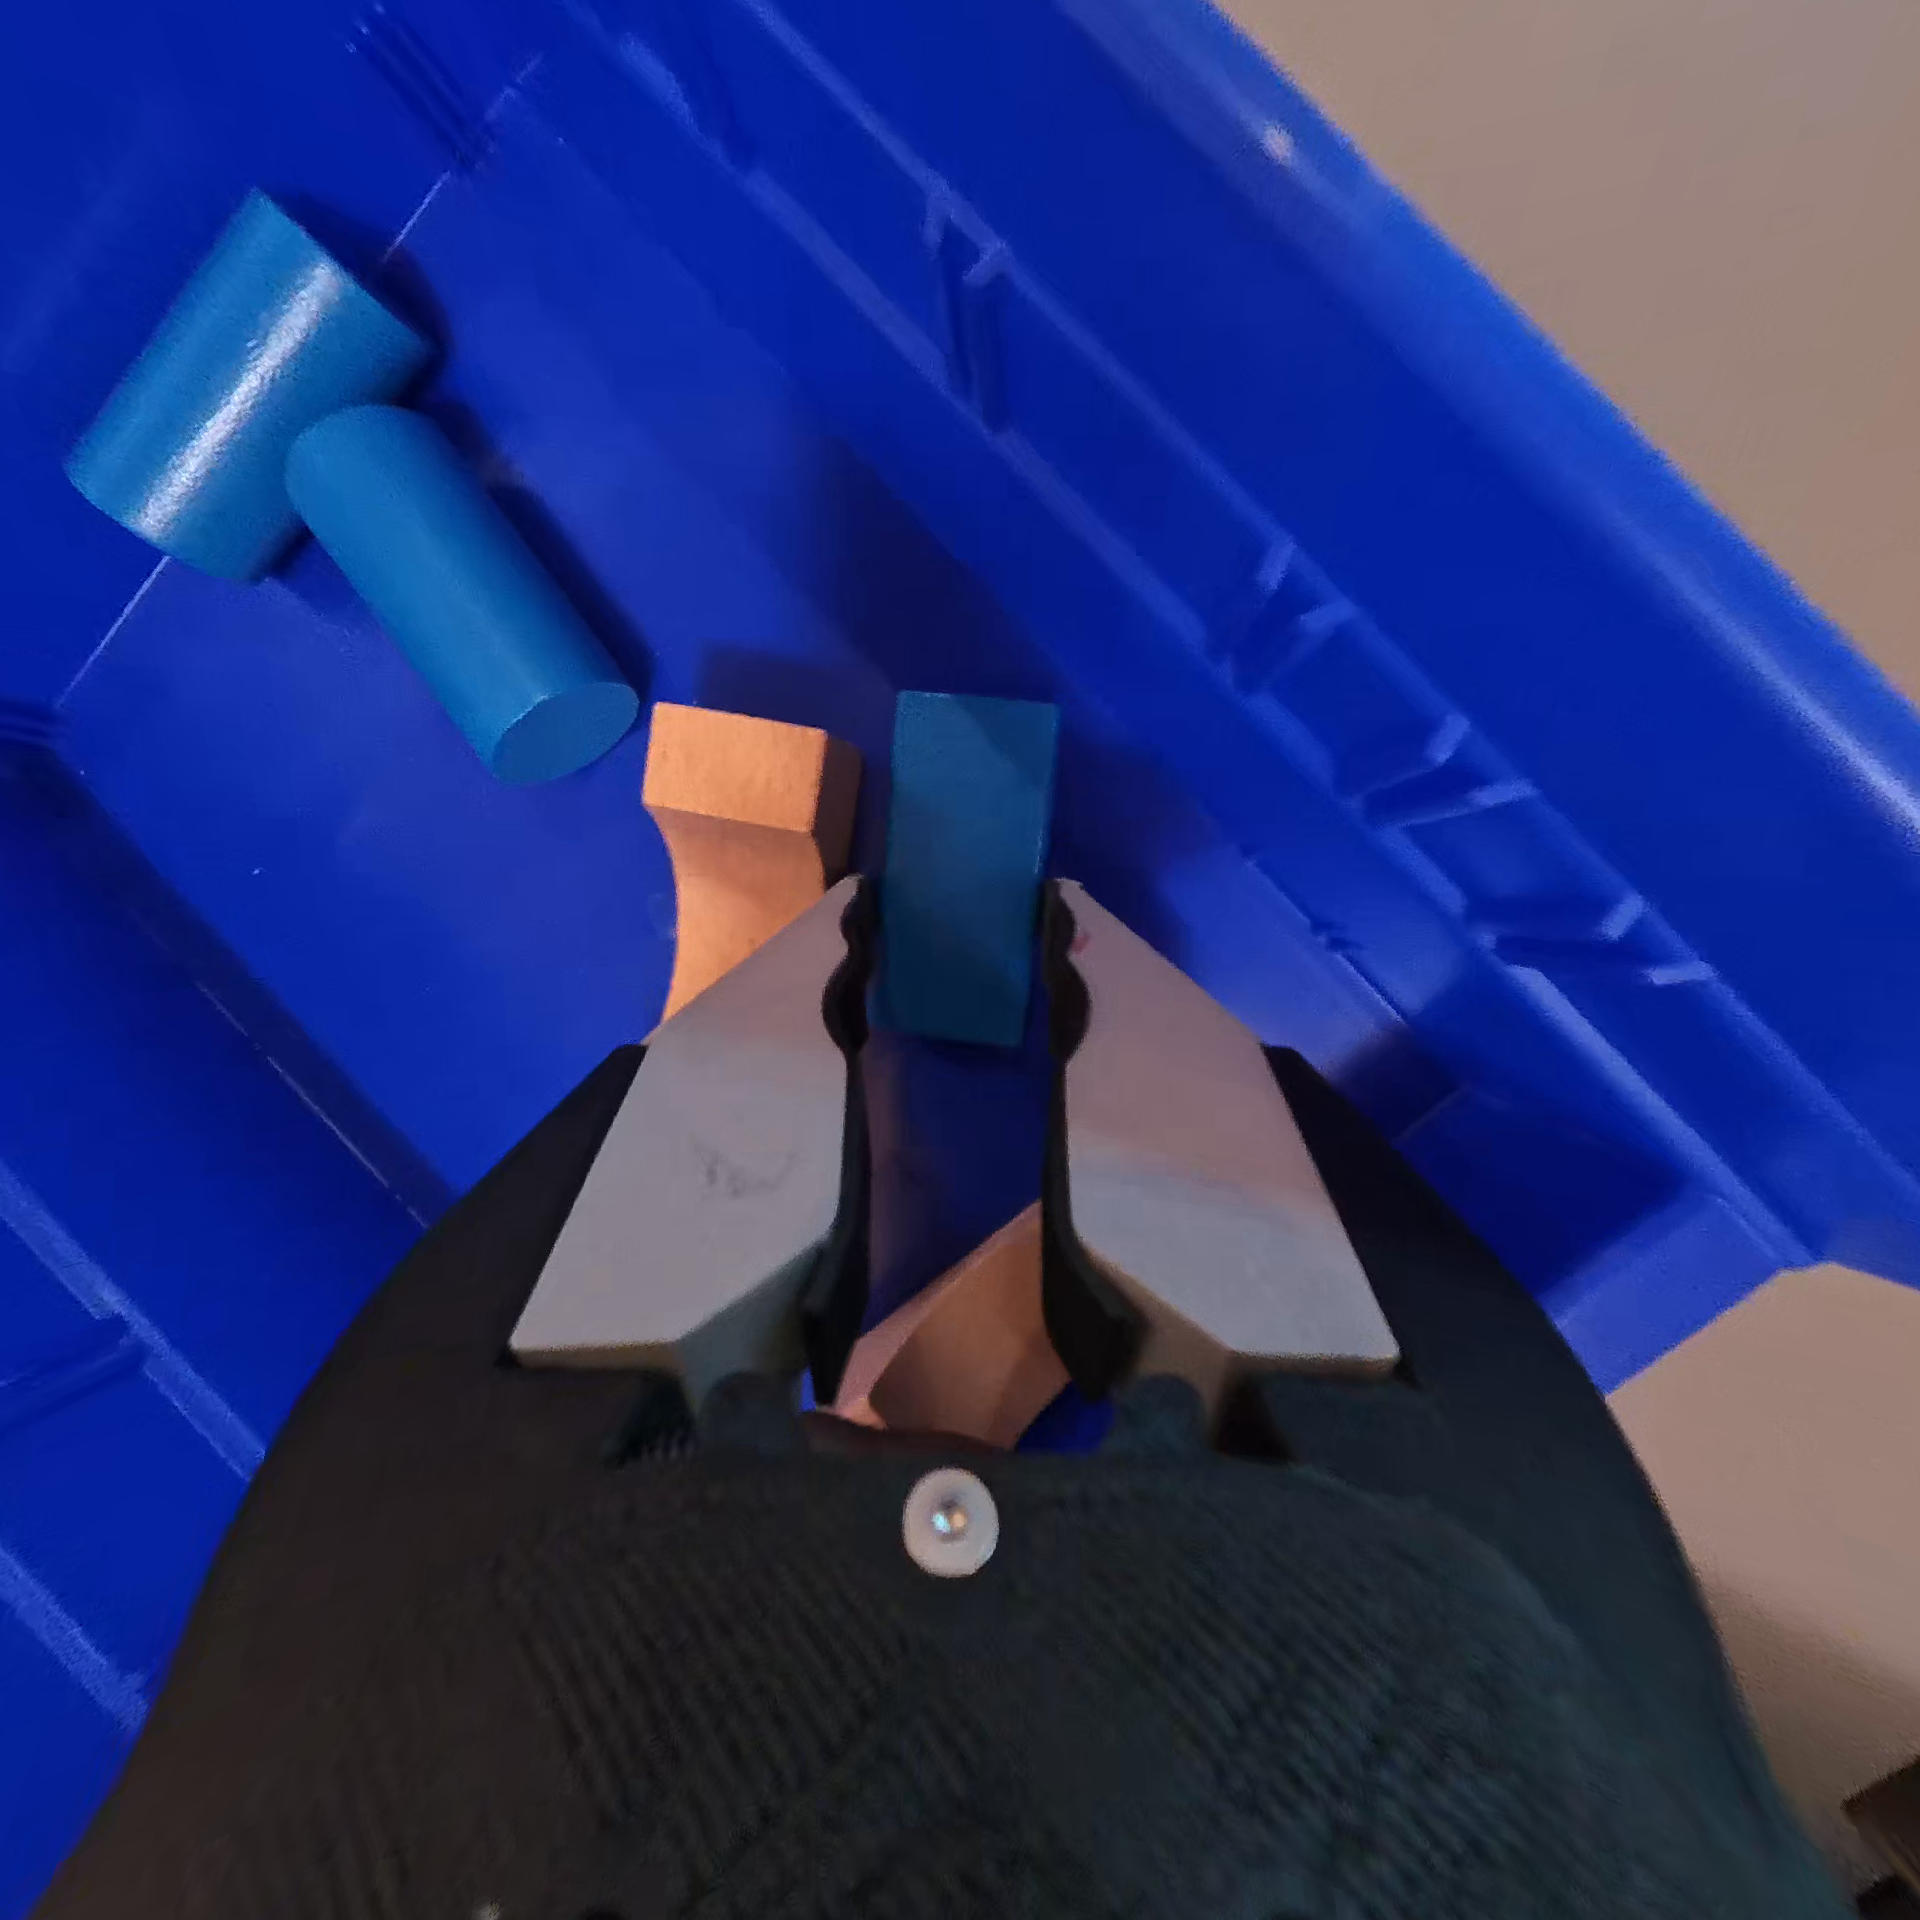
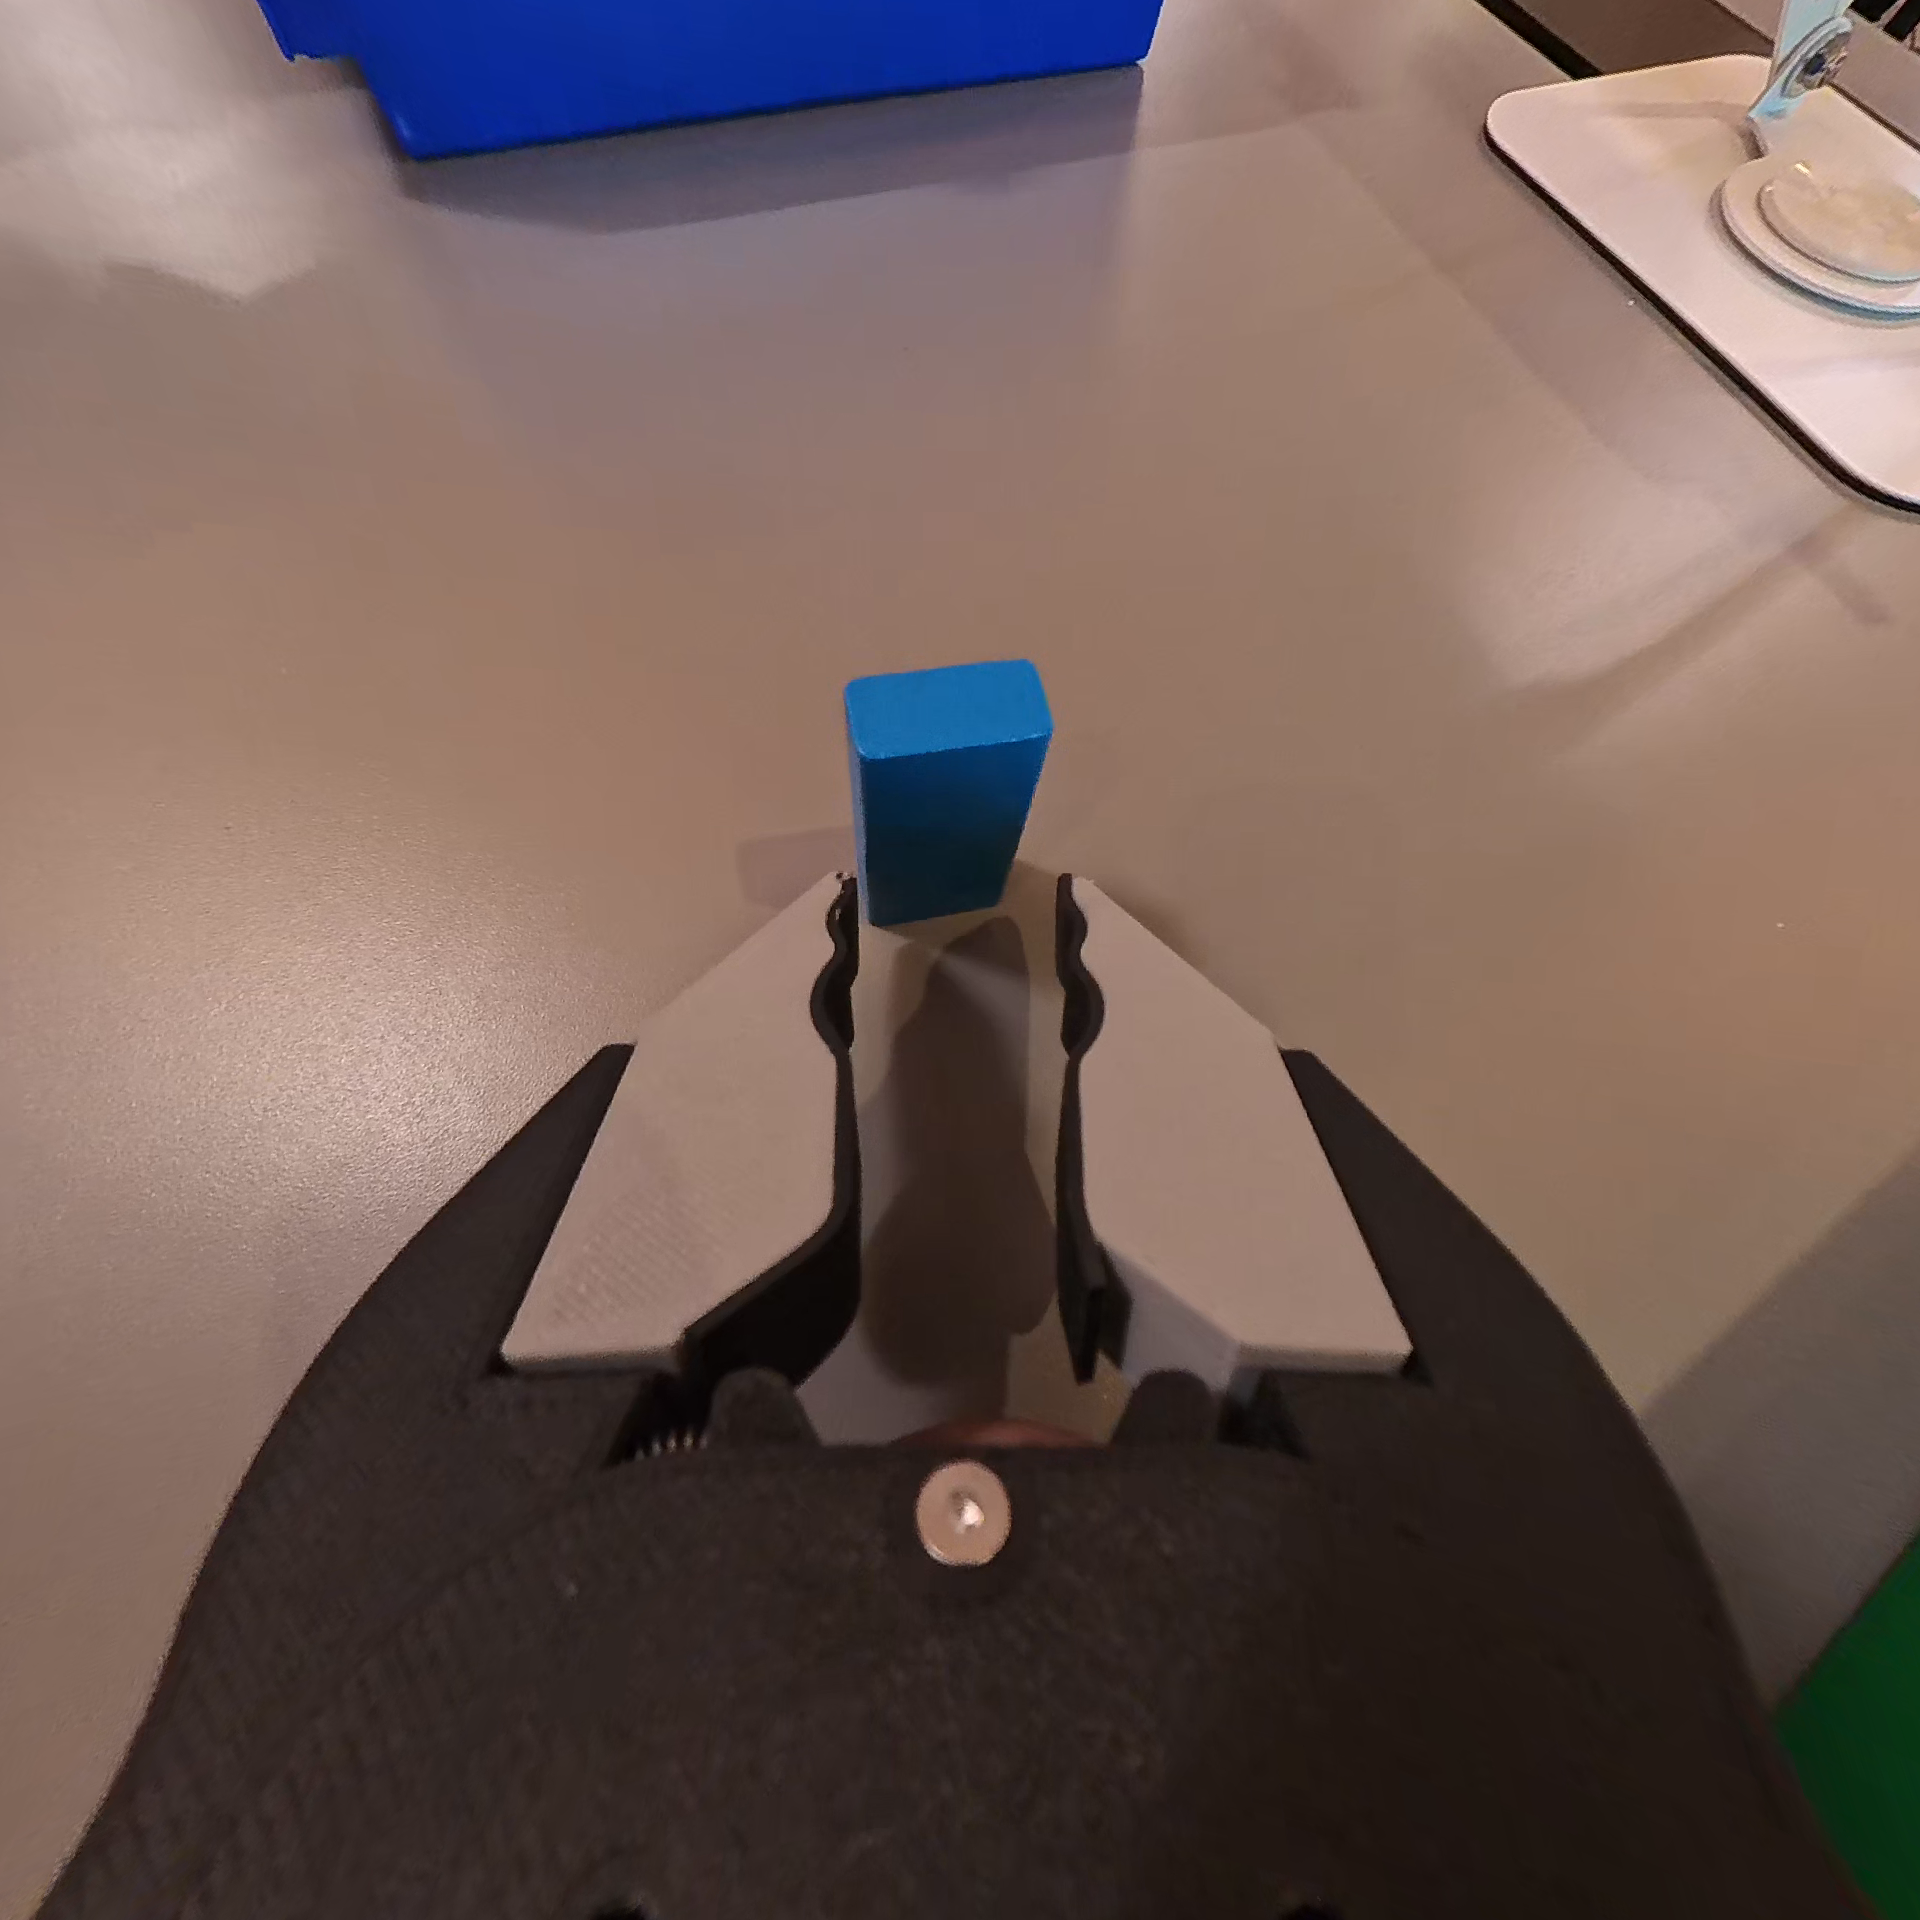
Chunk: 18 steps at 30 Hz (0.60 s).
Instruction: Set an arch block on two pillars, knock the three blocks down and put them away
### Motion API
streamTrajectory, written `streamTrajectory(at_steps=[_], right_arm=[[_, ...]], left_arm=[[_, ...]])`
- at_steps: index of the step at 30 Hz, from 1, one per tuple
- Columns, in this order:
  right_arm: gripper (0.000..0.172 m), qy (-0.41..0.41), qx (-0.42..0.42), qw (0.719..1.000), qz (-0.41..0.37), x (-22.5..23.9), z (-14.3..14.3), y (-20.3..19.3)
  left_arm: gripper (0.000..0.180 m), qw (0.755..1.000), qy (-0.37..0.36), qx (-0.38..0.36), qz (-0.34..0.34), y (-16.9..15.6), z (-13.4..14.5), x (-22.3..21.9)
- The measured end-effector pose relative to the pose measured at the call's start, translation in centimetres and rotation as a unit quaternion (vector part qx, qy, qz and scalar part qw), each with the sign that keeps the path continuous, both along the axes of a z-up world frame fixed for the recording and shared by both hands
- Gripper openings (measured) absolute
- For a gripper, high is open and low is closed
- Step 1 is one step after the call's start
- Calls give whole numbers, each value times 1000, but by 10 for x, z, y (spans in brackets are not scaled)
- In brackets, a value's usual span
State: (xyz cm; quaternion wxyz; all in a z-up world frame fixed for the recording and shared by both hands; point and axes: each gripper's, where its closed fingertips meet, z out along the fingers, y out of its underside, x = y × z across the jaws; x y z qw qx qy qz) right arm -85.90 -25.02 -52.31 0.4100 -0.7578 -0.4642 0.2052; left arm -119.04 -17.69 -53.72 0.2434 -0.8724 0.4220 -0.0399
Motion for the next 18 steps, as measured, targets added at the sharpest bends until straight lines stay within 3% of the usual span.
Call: streamTrajectory(at_steps=[1, 5, 13, 18], right_arm=[[35, -1, 0, 1000, 0, 0, 0, 0], [35, -4, 0, 1000, 1, 0, -1, 0], [34, -5, -3, 1000, 1, 0, -2, 0], [35, -5, -3, 1000, 1, 0, -2, 0]], left_arm=[[30, 1000, 5, 7, 3, 1, 0, -2], [30, 999, -4, 30, 16, 4, 8, -4], [30, 986, -132, 92, 45, 0, 60, 3], [30, 990, -106, 74, 58, -4, 41, -4]])
